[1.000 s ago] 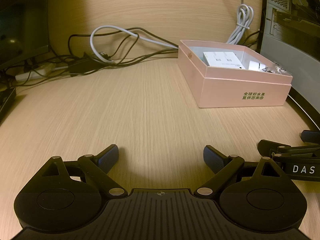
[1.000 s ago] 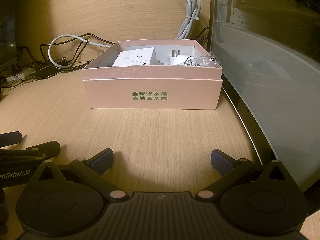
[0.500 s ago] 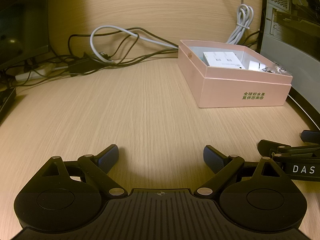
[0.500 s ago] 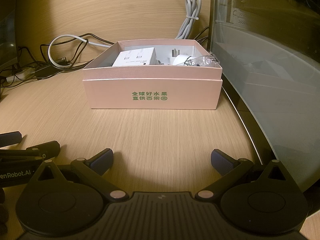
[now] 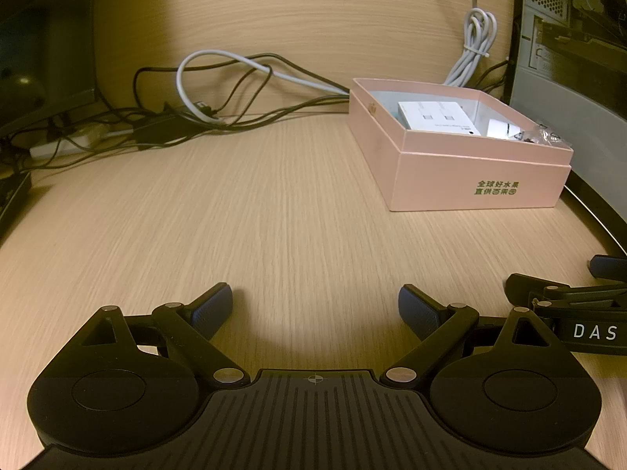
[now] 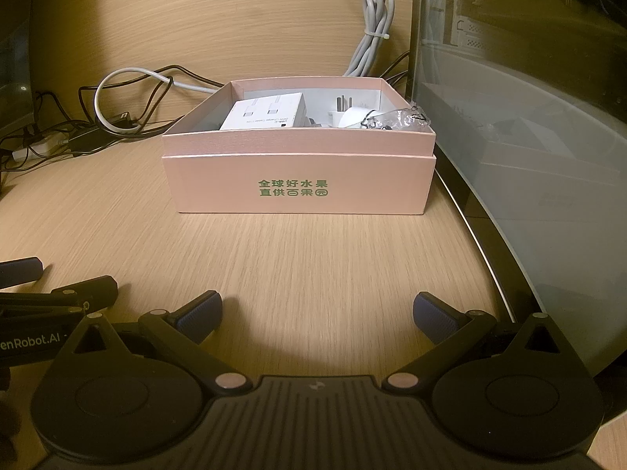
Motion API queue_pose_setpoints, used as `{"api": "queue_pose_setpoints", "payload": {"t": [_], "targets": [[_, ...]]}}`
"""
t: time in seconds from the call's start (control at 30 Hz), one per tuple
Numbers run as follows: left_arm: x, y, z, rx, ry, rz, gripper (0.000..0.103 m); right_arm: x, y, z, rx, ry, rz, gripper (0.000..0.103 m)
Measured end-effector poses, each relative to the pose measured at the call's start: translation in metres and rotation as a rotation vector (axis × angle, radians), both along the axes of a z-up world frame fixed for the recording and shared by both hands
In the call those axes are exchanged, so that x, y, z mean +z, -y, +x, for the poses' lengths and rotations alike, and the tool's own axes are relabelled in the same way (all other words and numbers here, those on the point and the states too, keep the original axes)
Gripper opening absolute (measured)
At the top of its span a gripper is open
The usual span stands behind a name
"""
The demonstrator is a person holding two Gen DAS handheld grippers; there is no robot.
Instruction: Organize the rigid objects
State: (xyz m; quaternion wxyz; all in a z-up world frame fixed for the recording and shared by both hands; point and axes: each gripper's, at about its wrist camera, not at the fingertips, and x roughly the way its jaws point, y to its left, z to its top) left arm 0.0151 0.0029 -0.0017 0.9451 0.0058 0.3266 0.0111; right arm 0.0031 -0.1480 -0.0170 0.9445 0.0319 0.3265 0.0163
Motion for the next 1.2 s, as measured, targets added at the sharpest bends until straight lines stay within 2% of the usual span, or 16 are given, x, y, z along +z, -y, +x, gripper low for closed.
{"api": "queue_pose_setpoints", "payload": {"t": [1.2], "targets": [[-0.0008,0.0001,-0.0001,0.001,0.003,0.008,0.096,0.0000,0.0001,0.0004,0.001,0.000,0.000,0.103]]}}
